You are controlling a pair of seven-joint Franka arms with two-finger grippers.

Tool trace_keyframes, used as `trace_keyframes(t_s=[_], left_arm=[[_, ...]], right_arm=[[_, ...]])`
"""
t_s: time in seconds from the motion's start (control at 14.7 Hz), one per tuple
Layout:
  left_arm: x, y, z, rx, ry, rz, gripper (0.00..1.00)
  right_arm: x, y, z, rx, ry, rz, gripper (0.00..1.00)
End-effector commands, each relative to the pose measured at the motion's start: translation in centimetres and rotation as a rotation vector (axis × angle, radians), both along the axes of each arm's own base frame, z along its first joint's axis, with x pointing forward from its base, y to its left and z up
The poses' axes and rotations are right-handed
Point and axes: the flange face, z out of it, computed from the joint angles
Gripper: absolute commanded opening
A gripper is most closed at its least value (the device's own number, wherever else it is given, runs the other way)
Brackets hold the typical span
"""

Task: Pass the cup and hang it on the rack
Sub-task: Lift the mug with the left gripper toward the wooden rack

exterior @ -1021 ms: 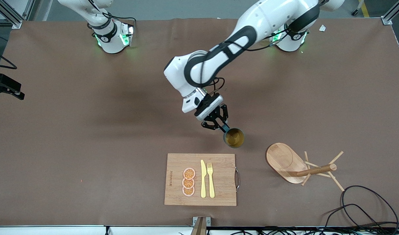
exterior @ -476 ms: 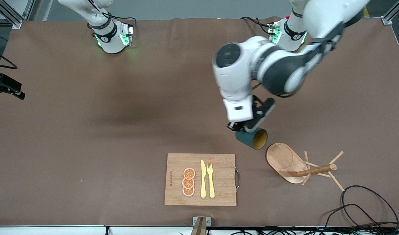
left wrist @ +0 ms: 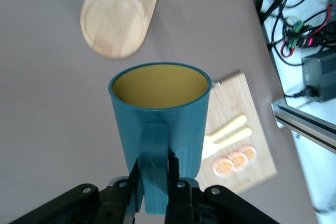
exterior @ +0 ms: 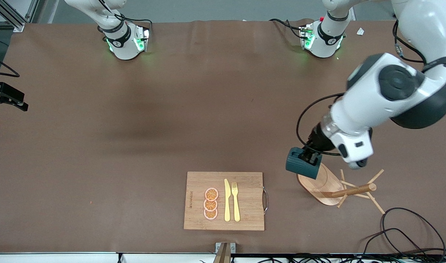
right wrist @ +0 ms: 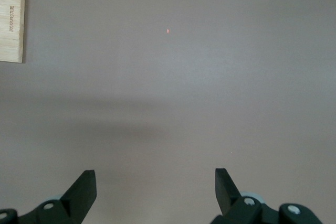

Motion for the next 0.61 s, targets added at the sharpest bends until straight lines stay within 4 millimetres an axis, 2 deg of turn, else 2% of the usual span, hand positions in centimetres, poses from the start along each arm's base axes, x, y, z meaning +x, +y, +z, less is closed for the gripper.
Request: trace_keyframes(t_s=[0.0,0.14,0.2,0.34,0.41,0.54], left_arm=[[0.9,3.4,0.7,-0.158,0.057,0.054,0.0],[1.3,4.3,0.4,-0.167,0.045,0.01,0.0],[1.9,5.4,-0.4,-0.215,0.076,0.026,0.0],[3.2,8.7,-0.6,-0.343,0.103,0.096,0.0],[3.9,10.0,-1.3,-0.402,0.123,0.138,0.0],[5.0,11.5,-2.4,-0.445,0.114,0.186,0.0]], right_arm=[[-0.2,0.0,0.2,0.004,0.003,-0.003,1.0],[-0.2,0.0,0.2,0.004,0.003,-0.004,1.0],[-0.2,0.0,0.1,0.004,0.005,-0.004,1.0],[-0.2,-0.1,0.2,0.004,0.003,-0.006,1.0],[-0.2,-0.1,0.1,0.004,0.005,-0.006,1.0],[-0.2,0.0,0.1,0.004,0.005,-0.004,1.0]])
